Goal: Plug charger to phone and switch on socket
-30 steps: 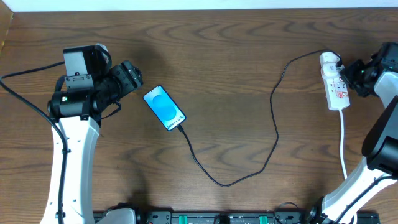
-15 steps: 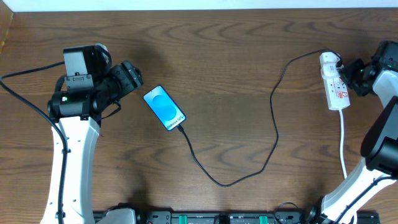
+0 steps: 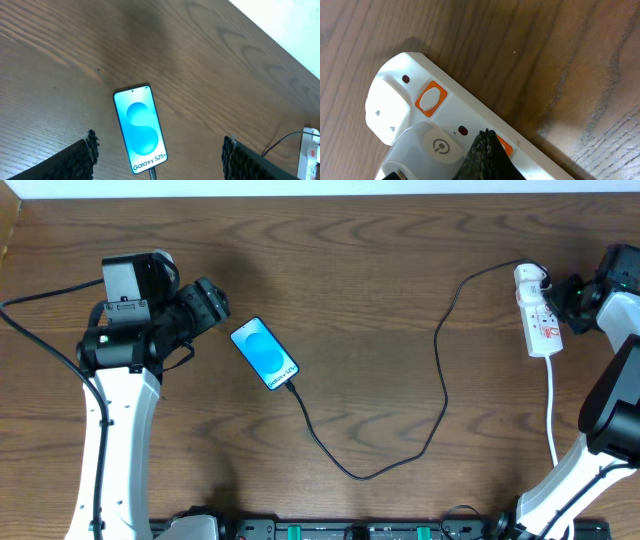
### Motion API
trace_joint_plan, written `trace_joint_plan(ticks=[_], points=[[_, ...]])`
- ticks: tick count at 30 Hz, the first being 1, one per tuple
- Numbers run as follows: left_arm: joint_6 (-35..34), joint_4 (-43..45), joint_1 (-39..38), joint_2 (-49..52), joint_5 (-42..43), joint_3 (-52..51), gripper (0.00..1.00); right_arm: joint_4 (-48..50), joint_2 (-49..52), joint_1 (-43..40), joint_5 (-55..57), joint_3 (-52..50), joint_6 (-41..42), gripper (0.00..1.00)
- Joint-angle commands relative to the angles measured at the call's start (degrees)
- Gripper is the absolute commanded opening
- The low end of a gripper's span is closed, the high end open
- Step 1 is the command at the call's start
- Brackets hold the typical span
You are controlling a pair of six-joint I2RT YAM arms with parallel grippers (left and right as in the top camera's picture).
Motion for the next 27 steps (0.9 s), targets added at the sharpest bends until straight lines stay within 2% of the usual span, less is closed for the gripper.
trace_joint_plan(ticks=[1,12,18,27], points=[[0.48,0.02,0.24,-0.26,-0.61,0.20,0.80,-1.86,2.71,8.87,-21.84,-2.38,1.03,0.01],[0.48,0.02,0.24,-0.26,-0.61,0.20,0.80,-0.92,2.71,7.85,-20.26,-2.38,2.43,0.01],[0.48,0.04,0.24,-0.26,-0.61,0.17,0.80,4.00,2.71,3.72,-27.04,-2.38,2.93,0.01],[0.48,0.04,0.24,-0.26,-0.61,0.17,0.80,2.60,2.71,3.19,-29.57,-2.40,1.05,0.01]])
